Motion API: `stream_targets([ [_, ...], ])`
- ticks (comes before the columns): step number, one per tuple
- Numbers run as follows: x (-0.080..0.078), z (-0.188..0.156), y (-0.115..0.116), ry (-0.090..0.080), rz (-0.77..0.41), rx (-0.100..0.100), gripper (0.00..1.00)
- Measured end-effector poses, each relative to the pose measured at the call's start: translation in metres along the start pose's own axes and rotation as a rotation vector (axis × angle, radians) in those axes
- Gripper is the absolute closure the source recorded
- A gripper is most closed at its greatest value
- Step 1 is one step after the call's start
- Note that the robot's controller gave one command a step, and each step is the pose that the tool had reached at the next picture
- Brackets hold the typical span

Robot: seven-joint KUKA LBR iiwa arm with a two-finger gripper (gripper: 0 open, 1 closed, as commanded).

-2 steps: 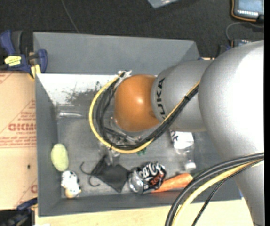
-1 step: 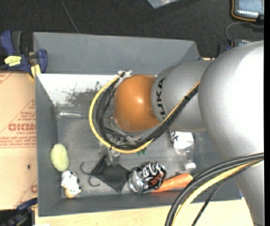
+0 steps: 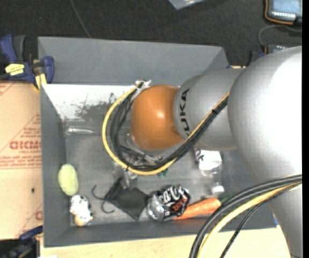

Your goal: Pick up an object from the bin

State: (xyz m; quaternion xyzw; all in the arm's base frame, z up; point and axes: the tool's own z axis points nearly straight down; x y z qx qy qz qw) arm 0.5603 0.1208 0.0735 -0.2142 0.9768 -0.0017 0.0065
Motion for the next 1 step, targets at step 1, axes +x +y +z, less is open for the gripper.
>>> stream_targets([
  [1,0.0196,0.0025,0.0583,-0.003,-0.388,0.000,1.00],
])
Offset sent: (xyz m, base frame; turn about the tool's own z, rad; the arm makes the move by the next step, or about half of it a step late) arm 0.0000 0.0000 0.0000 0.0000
